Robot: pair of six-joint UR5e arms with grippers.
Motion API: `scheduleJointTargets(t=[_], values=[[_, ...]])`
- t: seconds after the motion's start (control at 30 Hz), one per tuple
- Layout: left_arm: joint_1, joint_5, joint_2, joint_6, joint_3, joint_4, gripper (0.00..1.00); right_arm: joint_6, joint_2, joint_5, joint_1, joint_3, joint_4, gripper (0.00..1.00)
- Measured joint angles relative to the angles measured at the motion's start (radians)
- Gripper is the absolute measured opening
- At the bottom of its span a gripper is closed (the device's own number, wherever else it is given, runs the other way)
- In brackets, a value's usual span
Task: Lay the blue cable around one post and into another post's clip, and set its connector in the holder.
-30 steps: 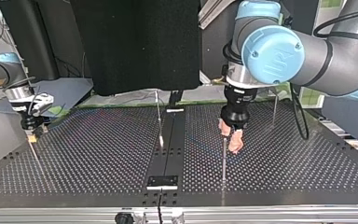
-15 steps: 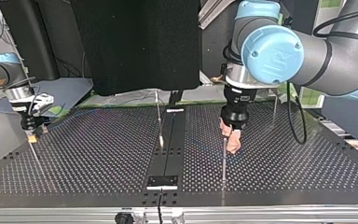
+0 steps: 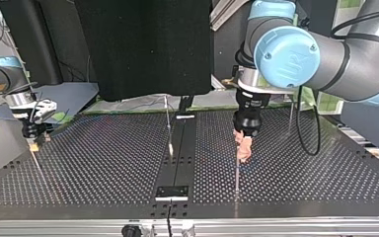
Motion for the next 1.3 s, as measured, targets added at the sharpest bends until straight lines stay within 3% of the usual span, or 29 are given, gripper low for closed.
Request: scheduleJointTargets(t=[0.43, 0.63, 0.87, 1.3], values=[[-0.002, -0.003, -0.003, 0.108, 0.0, 0.001, 1.0, 0.0, 0.0, 0.0, 0.001, 0.0, 0.001, 1.0], [-0.002, -0.004, -0.003, 0.12, 0.0, 0.0, 1.0, 0.0, 0.0, 0.0, 0.001, 0.0, 0.002, 1.0], [-0.002, -0.006, -0.004, 0.103, -0.001, 0.001, 1.0, 0.0, 0.0, 0.0, 0.0, 0.0, 0.002, 1.0], [0.003, -0.037, -0.005, -0.01, -0.003, 0.018, 1.0, -0.002, 0.0, 0.001, 0.001, 0.0, 0.002, 1.0]])
